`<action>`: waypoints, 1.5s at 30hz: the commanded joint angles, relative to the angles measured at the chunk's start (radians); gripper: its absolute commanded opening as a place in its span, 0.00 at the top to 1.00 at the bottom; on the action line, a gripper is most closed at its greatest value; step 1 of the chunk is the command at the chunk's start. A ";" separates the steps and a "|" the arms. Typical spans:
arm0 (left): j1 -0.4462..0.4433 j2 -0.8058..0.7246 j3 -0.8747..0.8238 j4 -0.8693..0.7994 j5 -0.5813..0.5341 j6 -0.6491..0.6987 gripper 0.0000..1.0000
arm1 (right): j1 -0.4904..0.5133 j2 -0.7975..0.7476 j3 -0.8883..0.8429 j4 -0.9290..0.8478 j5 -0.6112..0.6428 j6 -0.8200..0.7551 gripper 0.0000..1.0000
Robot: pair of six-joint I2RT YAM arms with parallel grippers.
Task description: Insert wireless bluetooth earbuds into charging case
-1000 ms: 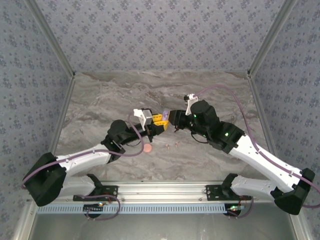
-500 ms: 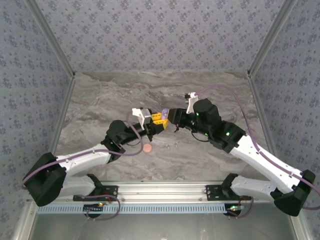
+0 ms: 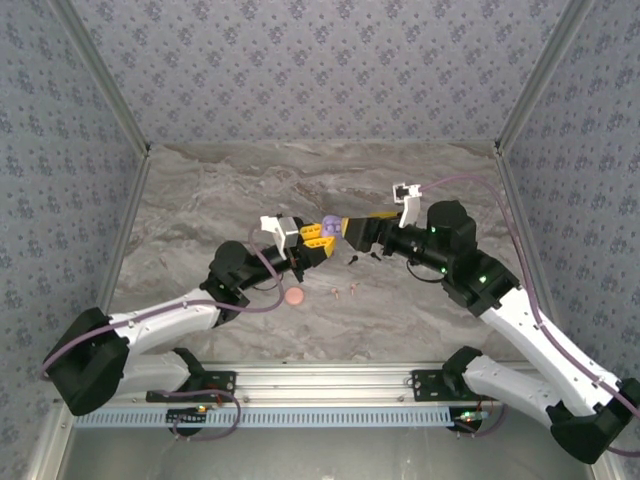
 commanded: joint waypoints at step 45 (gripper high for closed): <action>-0.005 -0.061 0.035 -0.140 -0.093 -0.035 1.00 | 0.004 -0.051 0.074 -0.186 0.145 -0.180 0.05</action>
